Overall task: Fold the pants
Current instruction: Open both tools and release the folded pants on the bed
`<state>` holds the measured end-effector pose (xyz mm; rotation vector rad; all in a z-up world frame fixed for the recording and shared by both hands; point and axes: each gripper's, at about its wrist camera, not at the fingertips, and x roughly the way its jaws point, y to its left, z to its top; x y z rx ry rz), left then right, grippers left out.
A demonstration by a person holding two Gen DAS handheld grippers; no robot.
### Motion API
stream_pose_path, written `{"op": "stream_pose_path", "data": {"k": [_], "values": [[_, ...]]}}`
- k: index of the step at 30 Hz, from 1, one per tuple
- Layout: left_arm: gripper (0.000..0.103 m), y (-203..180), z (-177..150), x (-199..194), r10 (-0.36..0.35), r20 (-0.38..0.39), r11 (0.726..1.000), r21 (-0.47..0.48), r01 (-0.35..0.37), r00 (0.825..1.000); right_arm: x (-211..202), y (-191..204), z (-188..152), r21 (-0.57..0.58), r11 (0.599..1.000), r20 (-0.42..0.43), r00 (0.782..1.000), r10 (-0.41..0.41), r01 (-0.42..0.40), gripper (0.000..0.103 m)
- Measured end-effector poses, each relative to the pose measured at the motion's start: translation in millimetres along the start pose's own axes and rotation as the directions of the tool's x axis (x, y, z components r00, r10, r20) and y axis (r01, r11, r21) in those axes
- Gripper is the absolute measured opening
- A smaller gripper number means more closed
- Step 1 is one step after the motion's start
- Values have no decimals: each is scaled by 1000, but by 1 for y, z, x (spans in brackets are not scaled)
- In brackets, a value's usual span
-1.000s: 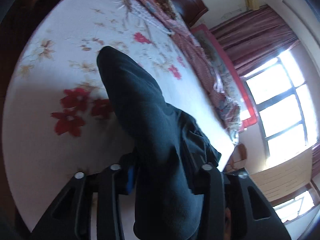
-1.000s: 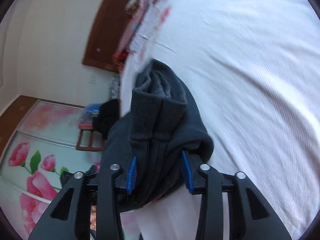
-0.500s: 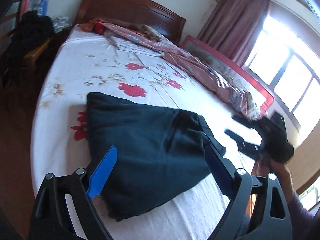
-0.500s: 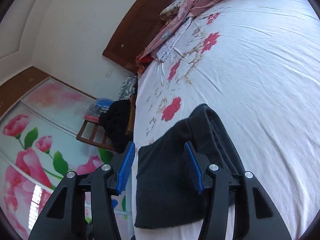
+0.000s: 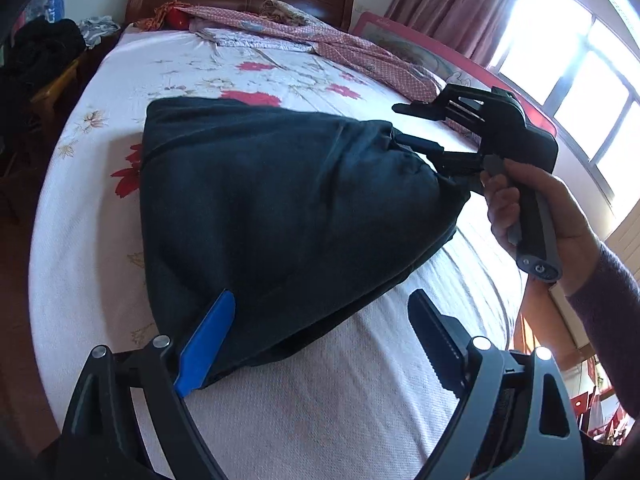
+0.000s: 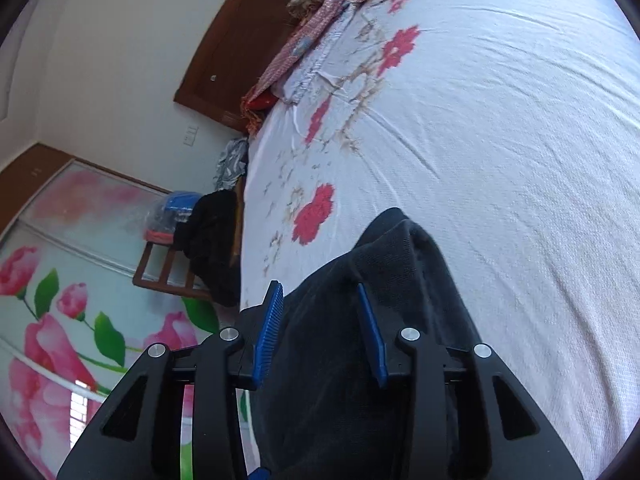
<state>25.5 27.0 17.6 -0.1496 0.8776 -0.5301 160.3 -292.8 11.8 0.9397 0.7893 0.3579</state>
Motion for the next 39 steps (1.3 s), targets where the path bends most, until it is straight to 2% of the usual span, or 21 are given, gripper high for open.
{"op": "stream_pose_path", "data": {"k": [1,3,5,9,10,11,13,14,16,18,23,25,27,29,31,32,33,35,36,37,39], "values": [[89,-2,0,-8,0,21,1000,-1,0,1000,-4,5,-5,-6,1000,-17,1000,19,-19,48],[89,-3,1,-20,0,61,1000,10,-1,998,-16,9,-21,1,997,-30,996,83,-83,48],[93,-2,2,-21,-10,79,1000,27,8,997,-32,4,-39,18,996,-32,995,93,-92,48],[93,6,-11,2,-25,-18,1000,5,25,1000,-47,-50,-71,120,992,-49,997,56,-50,51],[93,6,-16,5,-22,-16,1000,19,22,1000,-47,-63,-74,158,985,-40,996,78,-71,35],[93,5,-19,6,-21,-10,999,44,22,1000,-48,-69,-74,182,979,-34,995,95,-87,29],[93,2,-22,9,-6,-19,997,76,8,1000,-50,-60,-73,158,985,-45,996,76,-68,29],[93,2,-21,9,-5,-21,997,75,6,1000,-53,-50,-72,139,989,-45,997,59,-52,30],[93,1,-18,1,-6,-15,998,58,7,1000,-63,-26,-71,91,993,-26,996,81,-78,45],[93,2,-16,-11,7,-6,999,33,-6,1000,-68,-1,-67,14,998,-22,998,66,-66,53],[97,9,-30,-44,-35,26,995,-88,38,999,-69,30,-55,-49,994,-11,996,93,-94,53],[97,8,-41,-51,-48,16,992,-113,49,999,-68,27,-58,-32,993,-18,993,116,-116,53],[98,5,-53,-54,-58,7,991,-121,59,998,-61,13,-70,5,992,-73,990,123,-123,53],[98,4,-63,-51,-55,-14,991,-121,53,998,-58,-8,-84,12,1000,-94,995,17,-16,53],[98,6,-67,-47,-61,-38,989,-141,55,997,-57,-39,-94,81,992,-109,990,-91,100,53],[98,8,-66,-47,-60,-38,988,-147,54,998,-60,-52,-99,134,986,-113,990,-81,96,53],[98,8,-65,-48,-56,-30,987,-151,51,998,-66,-58,-104,180,983,-95,995,-26,43,53],[98,8,-63,-51,-50,-18,987,-152,46,999,-84,-47,-111,141,990,-51,998,34,-26,53],[99,7,-62,-52,-38,-16,988,-148,35,999,-91,-37,-115,87,996,-58,998,2,3,56],[101,6,-61,-51,-27,-18,989,-144,24,999,-96,-30,-120,43,998,-72,997,-39,42,72],[101,2,-61,-46,-16,-39,989,-145,11,999,-105,-24,-132,-8,995,-90,991,-98,98,78]]}}
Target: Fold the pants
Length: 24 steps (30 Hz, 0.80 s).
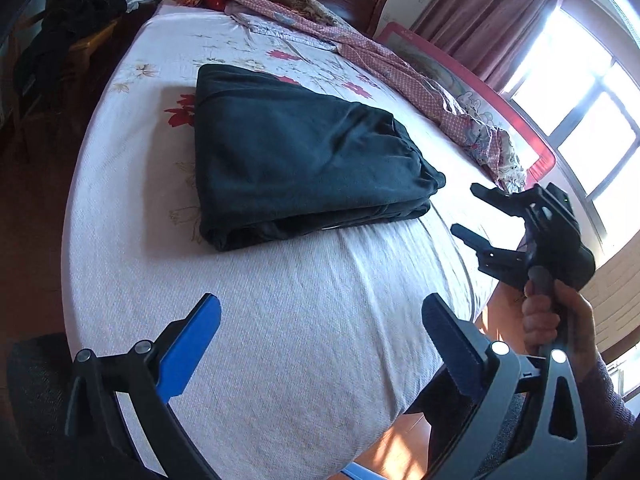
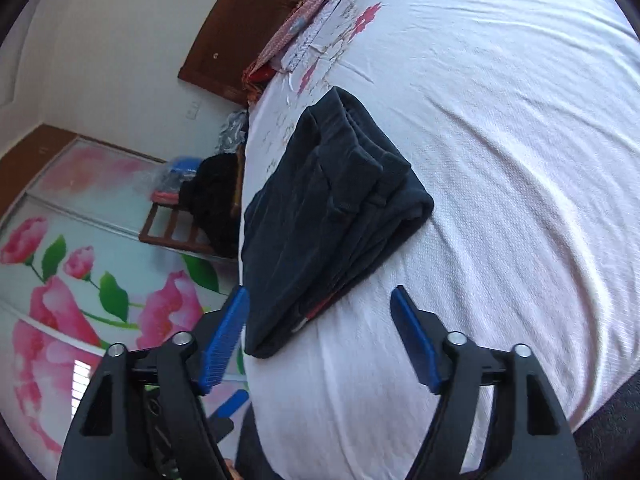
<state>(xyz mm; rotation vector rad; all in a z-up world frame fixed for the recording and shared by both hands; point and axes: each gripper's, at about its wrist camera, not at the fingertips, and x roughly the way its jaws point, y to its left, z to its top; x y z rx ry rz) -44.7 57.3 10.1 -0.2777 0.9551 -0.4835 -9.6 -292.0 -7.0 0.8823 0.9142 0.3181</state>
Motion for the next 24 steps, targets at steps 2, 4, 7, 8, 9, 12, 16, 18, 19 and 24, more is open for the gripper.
{"op": "stream_pose_path", "data": {"k": [2,4,7,8,9,12,16,18,19,24], "values": [[101,-5,-2,9,37,-49,999,2,-37,998,-6,-6,-14,3,999,-29,999,-45,45,78],[101,-9,-5,15,85,-95,996,13,-84,992,-12,-16,-28,31,993,-56,992,-114,116,79],[101,-9,-8,15,137,-131,990,-12,-139,982,-16,-18,-44,-17,947,-82,943,-322,322,84],[101,-8,-9,15,163,-143,985,-29,-169,976,-16,-15,-49,-49,922,-79,919,-386,383,84],[101,-6,-11,15,186,-156,980,-45,-195,970,-15,-13,-55,-85,891,-73,889,-451,445,84],[101,-1,-14,16,262,-208,955,-87,-285,942,-4,1,-63,-192,798,-42,807,-589,572,87],[101,-2,-18,18,337,-255,923,-102,-371,907,20,30,-74,-378,730,38,798,-602,569,90],[101,-10,-19,14,398,-224,905,-67,-421,890,22,43,-78,-387,758,100,841,-532,525,90],[101,-15,-18,11,429,-191,896,-36,-442,883,24,51,-78,-397,769,132,860,-492,501,90],[101,-30,-11,-1,490,-52,871,-8,-491,870,33,90,-71,-480,716,281,862,-422,507,90]]}}
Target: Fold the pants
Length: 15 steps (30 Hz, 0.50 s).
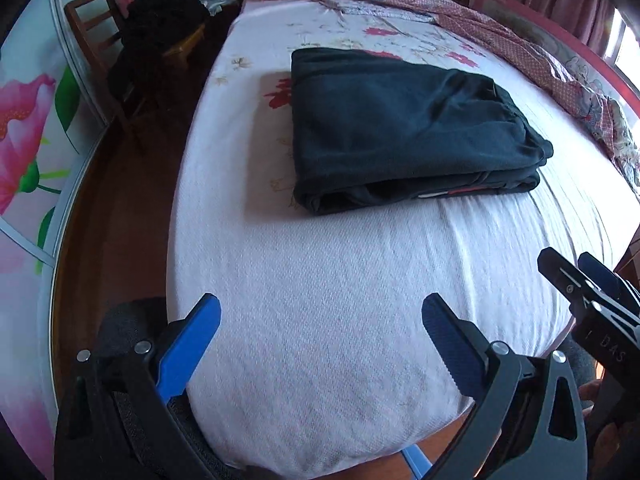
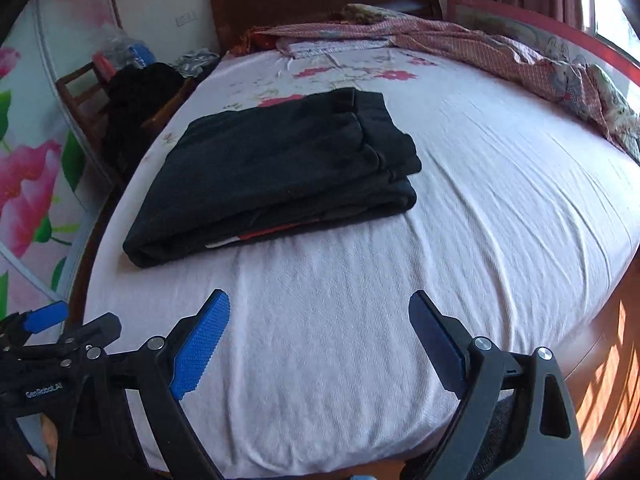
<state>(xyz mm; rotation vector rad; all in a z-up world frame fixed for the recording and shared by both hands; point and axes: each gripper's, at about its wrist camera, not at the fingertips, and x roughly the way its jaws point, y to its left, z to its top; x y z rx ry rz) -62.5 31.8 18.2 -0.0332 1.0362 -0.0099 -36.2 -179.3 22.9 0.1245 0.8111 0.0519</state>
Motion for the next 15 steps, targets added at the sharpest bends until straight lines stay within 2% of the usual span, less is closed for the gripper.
{"op": "stream_pose_path", "data": {"k": [4,6,8,11,15], "values": [[101,-5,9,-7,44,113,999,-18,-42,993,-10,3,12,22,997,114,991,-73,71,90],[101,-9,13,-6,42,156,999,-18,-40,987,-3,-2,6,22,996,97,991,-89,87,91],[101,-17,10,-3,38,184,999,8,-40,982,6,-3,-6,-6,997,42,996,-79,79,91],[101,-23,-2,8,19,168,999,39,-26,986,18,-6,-15,-5,998,-25,997,-66,66,90],[101,-14,-5,20,18,115,1000,-8,-18,993,17,-3,-16,-16,997,-20,997,-71,71,91]]}}
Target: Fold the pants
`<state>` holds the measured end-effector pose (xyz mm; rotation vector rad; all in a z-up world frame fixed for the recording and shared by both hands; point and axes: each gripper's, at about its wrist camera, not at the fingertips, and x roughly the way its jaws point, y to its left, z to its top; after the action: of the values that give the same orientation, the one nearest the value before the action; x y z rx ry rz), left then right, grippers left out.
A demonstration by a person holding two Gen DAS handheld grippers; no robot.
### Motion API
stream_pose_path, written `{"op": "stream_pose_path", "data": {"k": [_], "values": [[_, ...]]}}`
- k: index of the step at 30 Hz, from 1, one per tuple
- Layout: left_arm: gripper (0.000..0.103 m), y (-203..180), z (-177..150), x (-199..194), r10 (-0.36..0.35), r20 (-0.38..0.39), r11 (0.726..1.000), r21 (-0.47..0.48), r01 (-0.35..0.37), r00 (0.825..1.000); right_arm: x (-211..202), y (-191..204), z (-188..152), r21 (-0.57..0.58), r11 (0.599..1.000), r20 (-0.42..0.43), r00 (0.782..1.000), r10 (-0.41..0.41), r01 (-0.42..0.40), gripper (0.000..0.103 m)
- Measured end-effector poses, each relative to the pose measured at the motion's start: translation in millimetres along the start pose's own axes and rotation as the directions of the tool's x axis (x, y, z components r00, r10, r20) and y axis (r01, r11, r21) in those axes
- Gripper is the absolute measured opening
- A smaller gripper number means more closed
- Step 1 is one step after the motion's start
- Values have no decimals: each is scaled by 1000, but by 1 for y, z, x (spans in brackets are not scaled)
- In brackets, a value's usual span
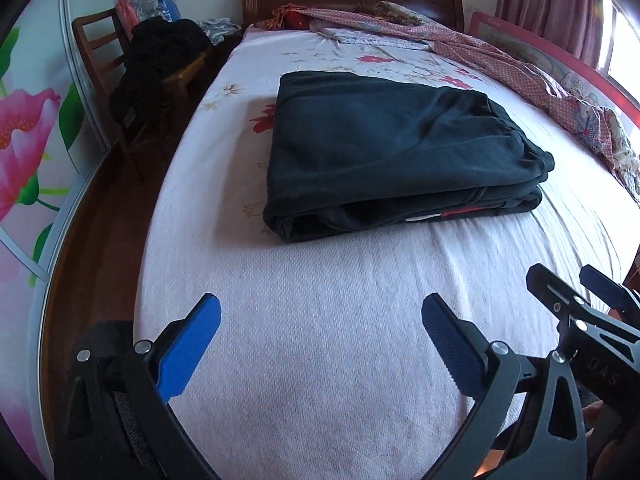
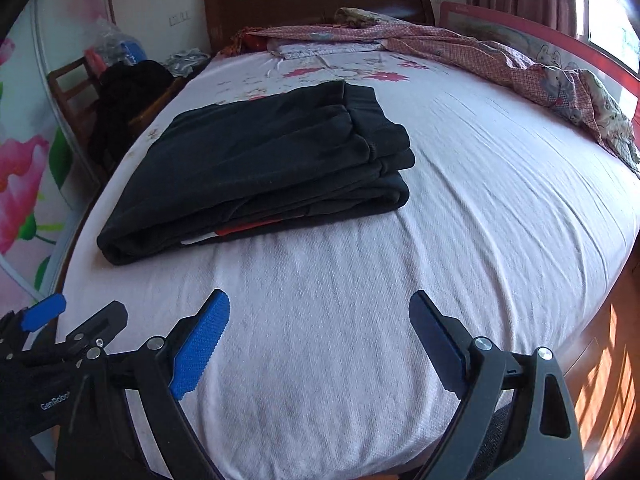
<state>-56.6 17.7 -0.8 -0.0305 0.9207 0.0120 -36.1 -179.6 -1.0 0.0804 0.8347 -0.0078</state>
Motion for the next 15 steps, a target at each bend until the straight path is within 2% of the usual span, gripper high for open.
{"op": "stream_pose_path", "data": {"k": [6,15], "values": [[101,13,2,0,43,12,997,-57,-42,999,-2,2,-3,-4,1000,2,1000,16,-16,91],[101,6,3,0,26,18,999,-27,-26,1000,-1,-3,-3,35,999,-13,999,30,-29,91]]}}
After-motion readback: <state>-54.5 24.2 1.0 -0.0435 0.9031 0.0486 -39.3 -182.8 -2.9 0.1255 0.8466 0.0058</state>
